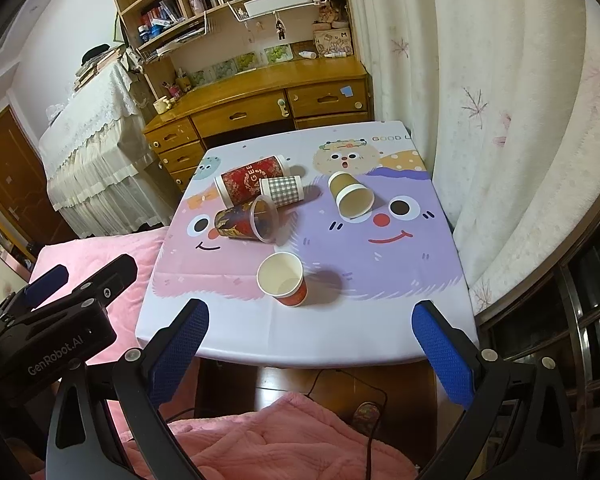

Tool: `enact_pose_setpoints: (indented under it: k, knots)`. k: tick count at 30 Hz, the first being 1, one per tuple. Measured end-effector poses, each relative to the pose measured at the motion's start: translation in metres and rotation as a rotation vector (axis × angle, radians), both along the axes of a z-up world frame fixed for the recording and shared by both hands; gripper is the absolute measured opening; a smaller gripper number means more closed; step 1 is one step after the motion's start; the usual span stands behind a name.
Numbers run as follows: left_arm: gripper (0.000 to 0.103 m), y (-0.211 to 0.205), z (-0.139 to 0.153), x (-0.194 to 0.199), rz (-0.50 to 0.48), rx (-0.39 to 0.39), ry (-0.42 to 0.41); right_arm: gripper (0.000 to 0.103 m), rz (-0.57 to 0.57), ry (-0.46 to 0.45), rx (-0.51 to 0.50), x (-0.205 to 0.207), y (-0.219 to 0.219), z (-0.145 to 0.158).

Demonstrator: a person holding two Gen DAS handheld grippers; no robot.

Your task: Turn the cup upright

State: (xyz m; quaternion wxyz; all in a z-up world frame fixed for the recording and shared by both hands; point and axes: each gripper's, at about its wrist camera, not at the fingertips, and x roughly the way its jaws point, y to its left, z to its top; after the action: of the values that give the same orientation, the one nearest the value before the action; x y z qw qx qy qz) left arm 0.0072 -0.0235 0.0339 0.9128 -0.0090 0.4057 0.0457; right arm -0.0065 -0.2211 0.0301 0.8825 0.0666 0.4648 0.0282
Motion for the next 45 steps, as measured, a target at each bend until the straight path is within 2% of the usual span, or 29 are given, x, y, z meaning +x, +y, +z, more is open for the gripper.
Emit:
enact_pose_setpoints:
  k: [21,45]
  knots:
    - [0.102,0.004,-0.010,-0.006,-0.006,-0.011,0.019,0.103,-0.012,0.025,-0.004,0.004,-0.008,-0.007]
    - [0.102,0.007,-0.015,0.006,-0.010,-0.010,0.032,0.103,-0.012,0.053,0.000,0.002,-0.015,-0.016]
